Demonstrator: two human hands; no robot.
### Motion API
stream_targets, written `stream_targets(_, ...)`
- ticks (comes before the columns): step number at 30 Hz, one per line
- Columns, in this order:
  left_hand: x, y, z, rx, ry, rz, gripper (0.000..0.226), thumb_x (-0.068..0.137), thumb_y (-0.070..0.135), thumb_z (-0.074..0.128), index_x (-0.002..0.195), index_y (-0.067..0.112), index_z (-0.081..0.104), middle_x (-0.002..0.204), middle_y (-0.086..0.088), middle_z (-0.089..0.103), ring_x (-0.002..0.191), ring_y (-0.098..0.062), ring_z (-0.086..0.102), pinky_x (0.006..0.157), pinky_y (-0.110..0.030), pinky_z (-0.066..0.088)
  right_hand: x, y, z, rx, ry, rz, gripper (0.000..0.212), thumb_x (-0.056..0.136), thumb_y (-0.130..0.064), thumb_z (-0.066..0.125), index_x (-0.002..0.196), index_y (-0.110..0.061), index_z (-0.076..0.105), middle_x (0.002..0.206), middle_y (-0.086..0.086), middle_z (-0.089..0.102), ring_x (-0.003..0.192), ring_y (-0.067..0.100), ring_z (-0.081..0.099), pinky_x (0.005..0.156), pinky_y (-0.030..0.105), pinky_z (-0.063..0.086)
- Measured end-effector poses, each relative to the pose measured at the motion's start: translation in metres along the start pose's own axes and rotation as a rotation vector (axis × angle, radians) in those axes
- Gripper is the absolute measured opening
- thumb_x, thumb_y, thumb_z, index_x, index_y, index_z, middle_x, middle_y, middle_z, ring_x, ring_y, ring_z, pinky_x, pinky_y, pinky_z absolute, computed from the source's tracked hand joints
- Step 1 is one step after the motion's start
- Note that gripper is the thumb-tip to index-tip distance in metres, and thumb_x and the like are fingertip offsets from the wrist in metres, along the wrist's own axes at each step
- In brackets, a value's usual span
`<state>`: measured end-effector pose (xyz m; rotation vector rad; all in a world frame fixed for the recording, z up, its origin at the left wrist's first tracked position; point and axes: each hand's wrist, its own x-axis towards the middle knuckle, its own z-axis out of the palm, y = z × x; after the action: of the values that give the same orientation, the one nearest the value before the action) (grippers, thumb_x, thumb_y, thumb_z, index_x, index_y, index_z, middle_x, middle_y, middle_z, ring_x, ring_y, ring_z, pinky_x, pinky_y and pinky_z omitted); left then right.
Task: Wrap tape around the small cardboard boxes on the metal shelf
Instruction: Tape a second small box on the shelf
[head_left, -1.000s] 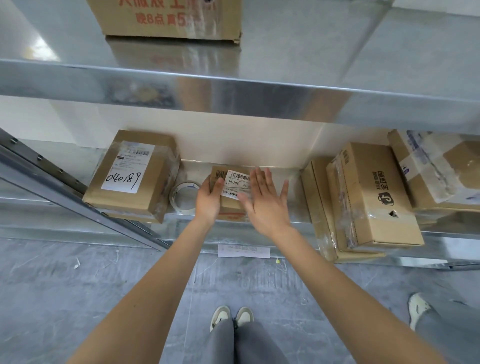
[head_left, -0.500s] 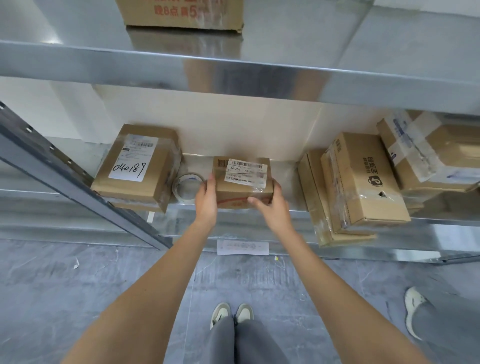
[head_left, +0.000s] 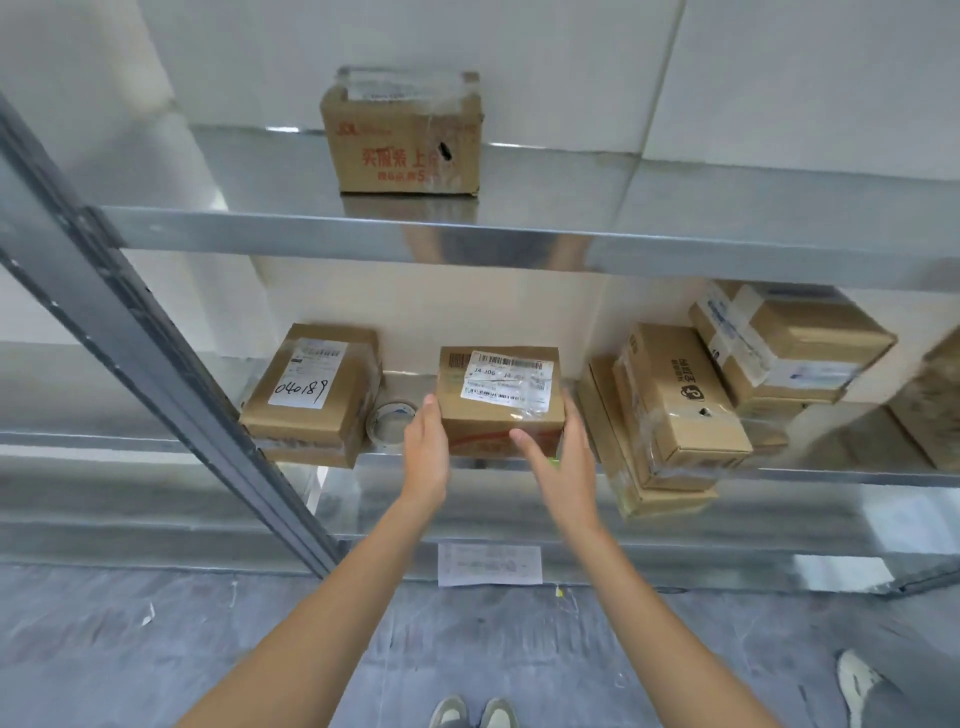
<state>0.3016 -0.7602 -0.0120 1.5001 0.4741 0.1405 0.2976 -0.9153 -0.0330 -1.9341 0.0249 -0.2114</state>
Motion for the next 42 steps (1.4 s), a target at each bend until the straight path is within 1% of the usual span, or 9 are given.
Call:
stream_targets(3, -0.018, 0.023, -0.003, 0.045, 0.023, 0.107, 0.039, 0.107, 0.029, 0.03, 0.102, 0.015, 0.066, 0.096, 0.006, 0.067, 0.088, -0.002, 0.059, 0.065, -0.006, 0.042, -0.011, -0.026, -0.015, 0.016, 0.05, -0.058, 0.078, 0.082, -0.049, 0.069, 0.147, -0.033, 0.027, 0.135, -0.025, 0.039, 0.113, -0.034, 0.027, 0.085, -0.01, 0.023)
stream_targets(9, -0.066, 0.063, -0.015, 0.032, 0.135, 0.339, 0.028, 0.103, 0.025, 0.042, 0.084, 0.023, 0.063, 0.075, 0.017, 0.065, 0.072, 0.002, 0.053, 0.063, -0.007, 0.039, -0.035, -0.078, -0.05, 0.023, 0.165, -0.278, 0.073, 0.078, -0.058, 0.064, 0.141, -0.032, 0.036, 0.135, -0.017, 0.047, 0.126, -0.004, 0.042, 0.097, 0.003, 0.034)
stream_targets(15, -0.11, 0.131, -0.026, -0.05, 0.113, 0.57, 0.044, 0.091, 0.057, 0.032, 0.088, 0.023, 0.06, 0.082, 0.015, 0.063, 0.073, 0.0, 0.055, 0.062, -0.014, 0.043, -0.053, -0.134, -0.068, 0.143, 0.306, -0.414, 0.074, 0.077, -0.062, 0.066, 0.137, -0.026, 0.041, 0.13, -0.006, 0.052, 0.123, 0.017, 0.05, 0.101, 0.044, 0.046)
stream_targets(24, -0.09, 0.245, 0.001, 0.004, -0.008, 0.773, 0.052, 0.089, 0.063, 0.032, 0.097, 0.023, 0.063, 0.091, 0.01, 0.063, 0.078, 0.006, 0.054, 0.064, -0.009, 0.039, 0.013, -0.229, -0.102, 0.274, 0.422, -0.451, 0.065, 0.079, -0.062, 0.064, 0.13, -0.024, 0.047, 0.119, -0.004, 0.059, 0.11, 0.01, 0.057, 0.092, 0.036, 0.053)
stream_targets(29, -0.044, 0.276, 0.028, 0.117, -0.043, 0.591, 0.052, 0.097, 0.054, 0.038, 0.1, 0.01, 0.066, 0.111, -0.015, 0.063, 0.103, -0.028, 0.059, 0.086, -0.038, 0.046, 0.076, -0.238, -0.11, 0.249, 0.308, -0.357, 0.058, 0.086, -0.051, 0.065, 0.131, -0.02, 0.047, 0.119, -0.006, 0.061, 0.11, 0.009, 0.058, 0.093, 0.032, 0.052)
stream_targets(31, -0.031, 0.277, 0.032, 0.166, -0.08, 0.532, 0.043, 0.101, 0.048, 0.037, 0.095, 0.016, 0.065, 0.107, -0.007, 0.065, 0.099, -0.025, 0.059, 0.076, -0.035, 0.046, 0.094, -0.233, -0.108, 0.188, 0.256, -0.285, 0.055, 0.086, -0.05, 0.064, 0.13, -0.02, 0.048, 0.117, -0.007, 0.061, 0.112, 0.013, 0.058, 0.088, 0.024, 0.049)
stream_targets(36, -0.009, 0.264, 0.031, 0.324, -0.09, 0.561, 0.041, 0.105, 0.032, 0.036, 0.137, 0.013, 0.053, 0.137, -0.007, 0.057, 0.127, -0.027, 0.05, 0.093, -0.027, 0.036, 0.121, -0.227, -0.098, 0.068, 0.149, -0.141, 0.063, 0.087, -0.045, 0.063, 0.14, -0.021, 0.041, 0.133, -0.001, 0.054, 0.122, 0.018, 0.05, 0.096, 0.027, 0.039)
stream_targets(39, -0.003, 0.254, 0.029, 0.342, -0.124, 0.547, 0.045, 0.104, 0.024, 0.038, 0.148, 0.012, 0.039, 0.147, -0.008, 0.048, 0.134, -0.026, 0.044, 0.106, -0.032, 0.036, 0.132, -0.231, -0.095, 0.022, 0.102, -0.106, 0.063, 0.087, -0.042, 0.062, 0.142, -0.018, 0.04, 0.135, 0.002, 0.053, 0.124, 0.021, 0.048, 0.094, 0.026, 0.037)
stream_targets(42, 0.001, 0.247, 0.027, 0.328, -0.152, 0.541, 0.052, 0.102, 0.014, 0.039, 0.153, 0.012, 0.029, 0.151, -0.008, 0.042, 0.135, -0.022, 0.043, 0.101, -0.023, 0.033, 0.139, -0.232, -0.091, 0.023, 0.085, -0.08, 0.061, 0.089, -0.04, 0.062, 0.14, -0.015, 0.041, 0.134, 0.001, 0.054, 0.124, 0.021, 0.05, 0.093, 0.026, 0.038)
